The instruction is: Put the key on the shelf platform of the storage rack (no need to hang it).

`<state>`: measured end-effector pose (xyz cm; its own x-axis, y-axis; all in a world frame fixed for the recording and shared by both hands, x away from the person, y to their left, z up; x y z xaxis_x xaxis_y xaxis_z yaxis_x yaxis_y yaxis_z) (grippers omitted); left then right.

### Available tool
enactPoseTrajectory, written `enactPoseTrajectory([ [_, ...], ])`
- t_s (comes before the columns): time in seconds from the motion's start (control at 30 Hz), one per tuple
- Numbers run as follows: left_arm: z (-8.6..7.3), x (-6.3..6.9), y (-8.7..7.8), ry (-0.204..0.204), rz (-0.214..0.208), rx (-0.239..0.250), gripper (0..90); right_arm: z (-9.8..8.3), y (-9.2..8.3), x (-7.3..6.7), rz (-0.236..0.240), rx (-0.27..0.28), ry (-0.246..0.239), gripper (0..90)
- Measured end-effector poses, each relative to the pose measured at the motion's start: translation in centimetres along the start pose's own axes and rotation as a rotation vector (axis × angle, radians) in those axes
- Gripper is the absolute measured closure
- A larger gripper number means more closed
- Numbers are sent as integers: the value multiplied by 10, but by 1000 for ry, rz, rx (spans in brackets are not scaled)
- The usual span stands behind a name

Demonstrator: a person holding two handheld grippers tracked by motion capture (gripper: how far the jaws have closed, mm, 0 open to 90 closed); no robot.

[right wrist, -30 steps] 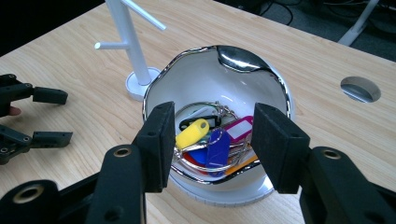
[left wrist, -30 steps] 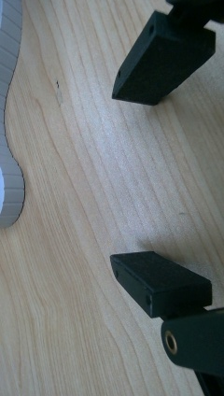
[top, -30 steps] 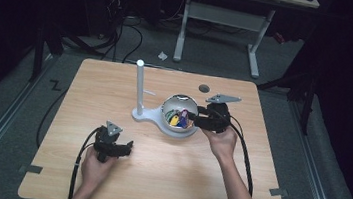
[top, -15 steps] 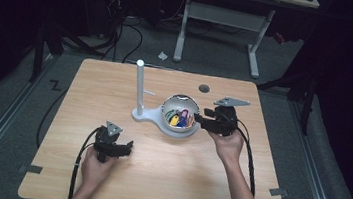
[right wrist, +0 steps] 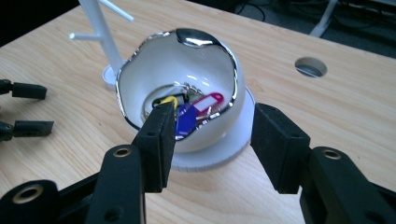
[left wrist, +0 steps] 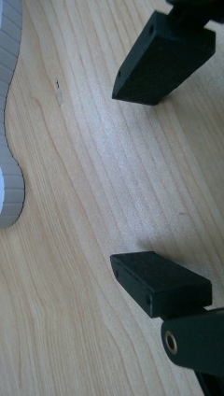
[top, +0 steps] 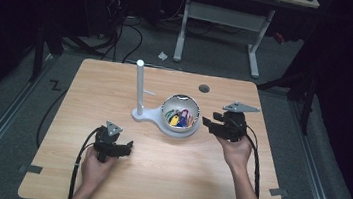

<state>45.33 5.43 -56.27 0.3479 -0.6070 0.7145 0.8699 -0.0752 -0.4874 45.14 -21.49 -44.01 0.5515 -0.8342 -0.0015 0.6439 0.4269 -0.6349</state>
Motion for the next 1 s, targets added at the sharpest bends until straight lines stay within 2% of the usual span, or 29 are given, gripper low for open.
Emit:
enactPoseTrajectory([
  [0.4,0,0,0,0,0,0,178,-4,-29,2,-20,27,-5,503],
  [0.63,0,0,0,-1,0,0,178,-15,-46,5,-33,38,19,507],
  [0.87,0,0,0,-2,0,0,178,-25,-54,6,-32,46,40,507],
  [1.0,0,0,0,-1,0,-1,178,-29,-58,5,-35,54,36,506],
])
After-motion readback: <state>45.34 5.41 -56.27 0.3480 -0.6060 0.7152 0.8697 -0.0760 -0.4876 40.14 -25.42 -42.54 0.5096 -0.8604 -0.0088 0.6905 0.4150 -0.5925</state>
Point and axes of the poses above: each handheld gripper's, and its own axes: y roughly forward along the jaws, z roughly out of its top, x roughly to its right, the point moved 7 cm from there along y, roughly forward along the jaws, and after that the axes turned 5 degrees about -y, right-handed, at the moved point
